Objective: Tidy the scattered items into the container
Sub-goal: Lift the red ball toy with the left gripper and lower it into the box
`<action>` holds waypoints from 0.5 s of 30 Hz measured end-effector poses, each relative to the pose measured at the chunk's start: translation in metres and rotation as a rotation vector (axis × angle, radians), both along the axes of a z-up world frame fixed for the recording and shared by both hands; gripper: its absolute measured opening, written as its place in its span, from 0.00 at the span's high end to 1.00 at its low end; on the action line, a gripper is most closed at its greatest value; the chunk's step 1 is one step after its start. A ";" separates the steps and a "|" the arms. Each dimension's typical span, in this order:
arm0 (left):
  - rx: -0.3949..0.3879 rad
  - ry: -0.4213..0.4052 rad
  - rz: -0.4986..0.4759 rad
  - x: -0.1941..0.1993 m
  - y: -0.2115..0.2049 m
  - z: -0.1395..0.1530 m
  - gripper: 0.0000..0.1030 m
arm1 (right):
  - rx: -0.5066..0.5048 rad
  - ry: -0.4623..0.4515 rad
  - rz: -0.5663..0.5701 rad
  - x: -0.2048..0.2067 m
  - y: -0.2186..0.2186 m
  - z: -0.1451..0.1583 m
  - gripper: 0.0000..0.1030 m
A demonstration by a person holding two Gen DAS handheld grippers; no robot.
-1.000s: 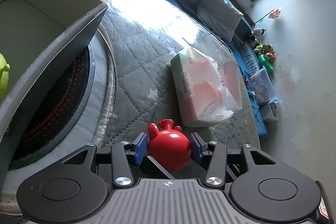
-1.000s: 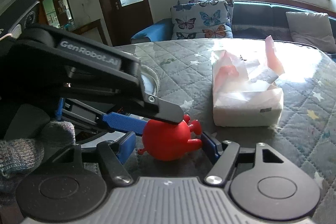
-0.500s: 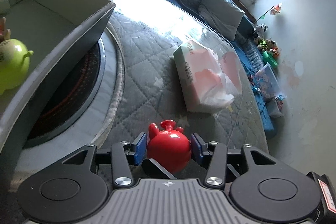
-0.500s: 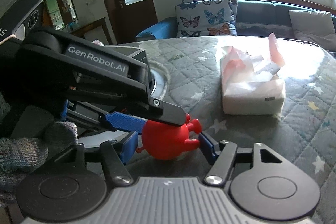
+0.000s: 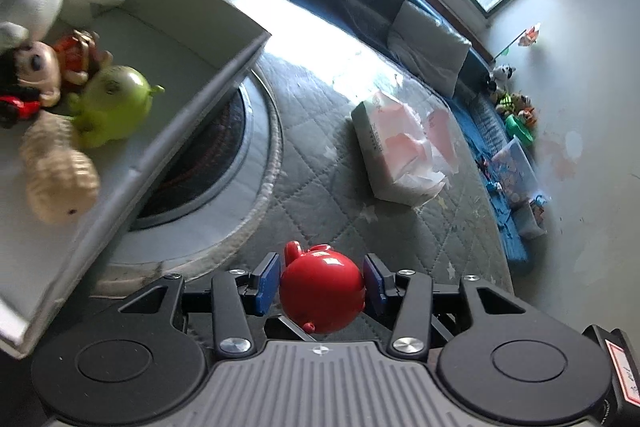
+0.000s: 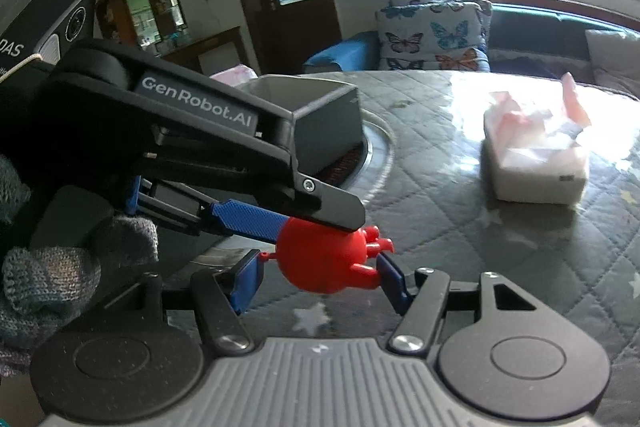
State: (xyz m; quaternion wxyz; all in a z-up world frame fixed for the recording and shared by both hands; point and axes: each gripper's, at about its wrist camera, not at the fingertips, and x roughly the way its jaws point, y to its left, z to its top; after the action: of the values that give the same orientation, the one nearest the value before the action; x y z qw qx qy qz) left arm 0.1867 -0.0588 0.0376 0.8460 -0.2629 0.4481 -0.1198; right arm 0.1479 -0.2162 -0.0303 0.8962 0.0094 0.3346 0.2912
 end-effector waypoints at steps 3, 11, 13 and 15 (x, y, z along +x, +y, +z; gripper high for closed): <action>0.012 -0.019 0.018 -0.010 0.010 0.005 0.53 | -0.006 -0.013 0.019 -0.007 0.010 0.005 0.43; 0.010 -0.040 0.055 -0.033 0.036 0.008 0.53 | -0.008 -0.039 0.056 -0.025 0.036 0.008 0.47; 0.010 -0.050 0.059 -0.040 0.042 0.011 0.53 | -0.009 -0.045 0.065 -0.030 0.042 0.009 0.47; 0.001 -0.063 0.065 -0.047 0.048 0.016 0.53 | -0.017 -0.059 0.074 -0.036 0.048 0.013 0.47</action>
State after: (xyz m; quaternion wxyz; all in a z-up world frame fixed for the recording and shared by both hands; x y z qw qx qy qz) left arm 0.1394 -0.0108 0.0539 0.8633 -0.2733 0.4123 -0.1002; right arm 0.1124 -0.1684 -0.0173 0.8943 -0.0192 0.3107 0.3215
